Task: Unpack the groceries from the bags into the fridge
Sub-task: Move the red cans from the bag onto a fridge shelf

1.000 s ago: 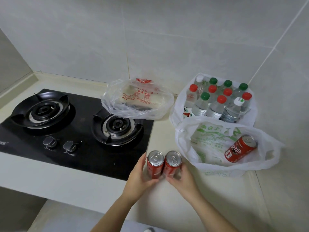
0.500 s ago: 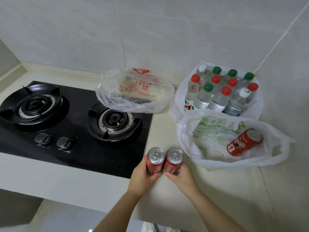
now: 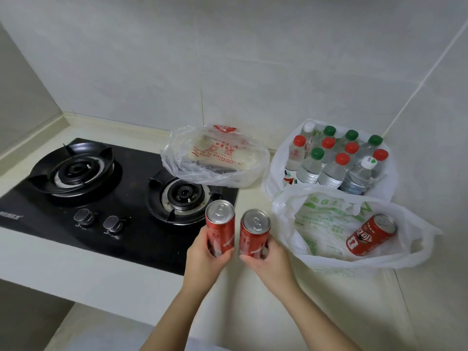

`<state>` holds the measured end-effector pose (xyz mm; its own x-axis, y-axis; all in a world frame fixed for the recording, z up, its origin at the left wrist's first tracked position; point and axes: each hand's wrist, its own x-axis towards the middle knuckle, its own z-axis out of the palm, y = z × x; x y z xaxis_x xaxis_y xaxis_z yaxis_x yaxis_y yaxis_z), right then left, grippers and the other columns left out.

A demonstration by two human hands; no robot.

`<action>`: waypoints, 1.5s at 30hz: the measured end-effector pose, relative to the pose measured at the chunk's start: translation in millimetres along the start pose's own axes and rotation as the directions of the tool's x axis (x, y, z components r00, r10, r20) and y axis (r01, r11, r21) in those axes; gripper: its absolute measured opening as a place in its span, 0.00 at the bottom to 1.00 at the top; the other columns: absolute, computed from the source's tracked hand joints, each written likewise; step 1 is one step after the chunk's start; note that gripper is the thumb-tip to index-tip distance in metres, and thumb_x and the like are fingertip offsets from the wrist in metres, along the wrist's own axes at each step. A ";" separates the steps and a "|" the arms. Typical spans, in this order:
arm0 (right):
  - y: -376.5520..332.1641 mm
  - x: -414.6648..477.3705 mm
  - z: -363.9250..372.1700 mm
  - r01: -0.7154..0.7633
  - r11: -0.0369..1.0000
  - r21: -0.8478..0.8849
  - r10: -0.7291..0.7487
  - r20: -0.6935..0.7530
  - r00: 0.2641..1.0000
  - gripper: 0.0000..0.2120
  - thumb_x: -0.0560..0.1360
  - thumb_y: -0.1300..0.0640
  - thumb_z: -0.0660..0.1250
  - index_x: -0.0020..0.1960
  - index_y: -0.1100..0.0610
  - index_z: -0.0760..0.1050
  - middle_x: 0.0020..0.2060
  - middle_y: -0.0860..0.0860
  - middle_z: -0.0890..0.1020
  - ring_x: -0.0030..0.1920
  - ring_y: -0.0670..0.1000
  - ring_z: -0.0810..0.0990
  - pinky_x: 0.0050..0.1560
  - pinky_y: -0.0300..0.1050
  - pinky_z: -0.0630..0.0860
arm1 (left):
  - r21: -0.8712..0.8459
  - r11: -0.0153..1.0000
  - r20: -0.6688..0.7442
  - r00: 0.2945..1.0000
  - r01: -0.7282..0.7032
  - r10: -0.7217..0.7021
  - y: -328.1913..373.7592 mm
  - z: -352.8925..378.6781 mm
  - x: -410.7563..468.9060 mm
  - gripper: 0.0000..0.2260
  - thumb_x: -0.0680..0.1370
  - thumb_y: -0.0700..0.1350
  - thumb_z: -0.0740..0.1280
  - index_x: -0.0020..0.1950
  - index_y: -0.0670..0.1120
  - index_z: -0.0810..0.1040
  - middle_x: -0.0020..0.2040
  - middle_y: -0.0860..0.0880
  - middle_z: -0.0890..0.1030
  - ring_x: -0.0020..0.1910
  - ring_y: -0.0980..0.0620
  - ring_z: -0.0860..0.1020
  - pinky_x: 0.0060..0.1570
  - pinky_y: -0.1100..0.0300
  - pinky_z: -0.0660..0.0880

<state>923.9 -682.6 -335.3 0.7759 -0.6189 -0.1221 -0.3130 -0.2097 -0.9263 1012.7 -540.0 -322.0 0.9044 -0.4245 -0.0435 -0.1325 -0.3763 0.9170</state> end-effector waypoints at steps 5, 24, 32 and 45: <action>-94.7 11.2 -12.4 0.212 0.977 0.034 -0.211 -0.040 0.977 0.20 0.65 0.61 0.78 0.49 0.44 0.76 0.43 0.39 0.83 0.45 0.34 0.80 0.44 0.27 0.73 | -0.013 0.987 -0.111 0.981 -0.162 0.159 69.9 -44.4 11.1 0.19 0.66 0.47 0.77 0.54 0.55 0.76 0.44 0.60 0.82 0.44 0.64 0.79 0.43 0.71 0.73; -221.4 -10.1 -35.0 0.409 0.872 0.268 -0.470 0.227 0.853 0.20 0.67 0.56 0.77 0.56 0.47 0.78 0.47 0.41 0.84 0.50 0.41 0.82 0.53 0.41 0.78 | -0.066 0.978 -0.490 0.860 -0.199 0.142 168.4 -117.9 -67.3 0.19 0.68 0.42 0.77 0.55 0.56 0.78 0.45 0.60 0.83 0.45 0.62 0.81 0.42 0.72 0.75; -224.3 -27.7 18.2 0.412 0.854 0.317 -0.520 0.519 0.678 0.25 0.66 0.50 0.78 0.61 0.46 0.75 0.50 0.39 0.83 0.50 0.37 0.81 0.47 0.31 0.75 | -0.079 0.997 -0.779 0.623 0.003 -0.064 148.3 -129.1 -140.8 0.18 0.67 0.44 0.77 0.53 0.58 0.77 0.44 0.58 0.83 0.45 0.58 0.81 0.46 0.59 0.79; -247.1 -169.8 105.5 0.367 0.802 0.471 -0.569 0.790 0.229 0.23 0.67 0.54 0.77 0.61 0.47 0.76 0.51 0.42 0.83 0.52 0.40 0.81 0.54 0.38 0.79 | -0.171 0.977 -0.974 0.126 0.126 -0.187 133.8 -160.3 -311.3 0.22 0.68 0.42 0.77 0.54 0.61 0.74 0.43 0.66 0.81 0.45 0.66 0.79 0.38 0.75 0.74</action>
<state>927.3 -445.9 -123.3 0.7883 0.5754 0.2179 0.2923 -0.0385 -0.9556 778.4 -326.2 -122.1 0.5343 0.8189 0.2093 0.0539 -0.2802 0.9584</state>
